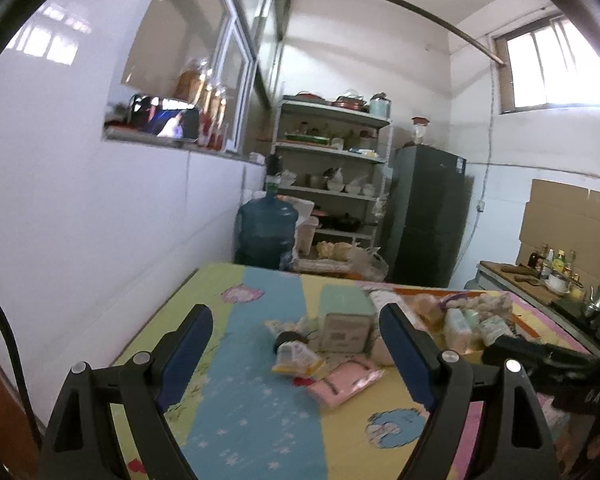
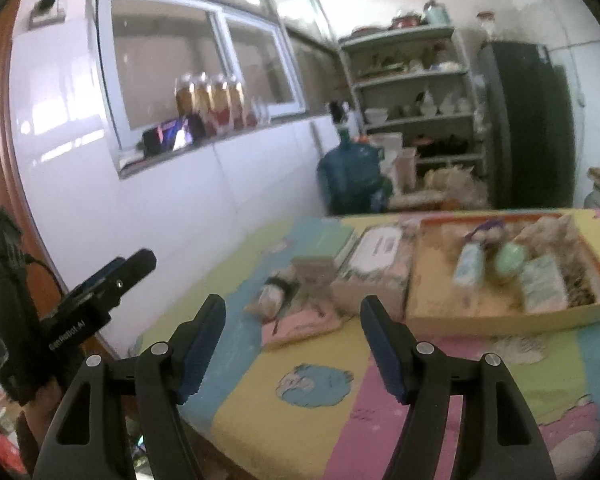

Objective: Organize soft objects
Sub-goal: 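Withdraw both grippers from the box toward the remaining items on the quilt, then grasp the pink plastic-wrapped pack with the right gripper, then grasp the barcoded snack bag with the left gripper while the right gripper holds the pink pack, then carry the snack bag and pink pack with both grippers over the orange-rimmed box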

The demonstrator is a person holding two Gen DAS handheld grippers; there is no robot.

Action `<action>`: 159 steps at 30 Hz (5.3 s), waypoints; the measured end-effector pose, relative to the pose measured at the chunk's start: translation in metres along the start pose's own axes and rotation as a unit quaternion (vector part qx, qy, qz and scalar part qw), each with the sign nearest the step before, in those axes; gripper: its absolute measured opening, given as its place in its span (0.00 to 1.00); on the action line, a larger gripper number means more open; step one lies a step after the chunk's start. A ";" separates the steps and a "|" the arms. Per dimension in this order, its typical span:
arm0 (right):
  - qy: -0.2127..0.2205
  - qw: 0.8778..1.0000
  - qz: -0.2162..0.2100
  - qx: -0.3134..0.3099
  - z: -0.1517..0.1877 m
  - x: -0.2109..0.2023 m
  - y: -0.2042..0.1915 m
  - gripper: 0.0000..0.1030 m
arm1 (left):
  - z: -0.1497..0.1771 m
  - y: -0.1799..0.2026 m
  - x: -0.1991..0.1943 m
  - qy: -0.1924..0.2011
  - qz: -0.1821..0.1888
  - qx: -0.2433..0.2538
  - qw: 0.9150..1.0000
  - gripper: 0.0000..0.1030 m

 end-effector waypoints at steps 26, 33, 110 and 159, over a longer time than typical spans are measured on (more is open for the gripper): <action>-0.101 0.981 0.147 0.078 0.049 0.175 0.011 0.70 | 0.046 -0.067 0.020 -0.008 -0.033 -0.043 0.999 0.83; -0.133 0.974 0.171 0.060 0.045 0.196 0.011 0.69 | 0.052 -0.074 0.027 -0.016 -0.025 -0.051 0.998 0.83; -0.060 0.997 0.043 0.006 0.053 0.056 0.041 0.09 | 0.082 0.009 0.169 -0.232 0.020 -0.063 0.970 0.39; -0.069 0.997 0.023 0.000 0.054 0.061 0.026 0.11 | 0.107 0.033 0.136 -0.232 0.060 -0.024 0.971 0.35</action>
Point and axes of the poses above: each gripper's, at about its wrist camera, not at the fingertips, and x roughly the way its jaws point, y to its right, z to its underside, the point moved 7 cm from there along x, roughly the way its jaws point, and after that the axes turned 8 degrees about -z, right-handed, at the moved point
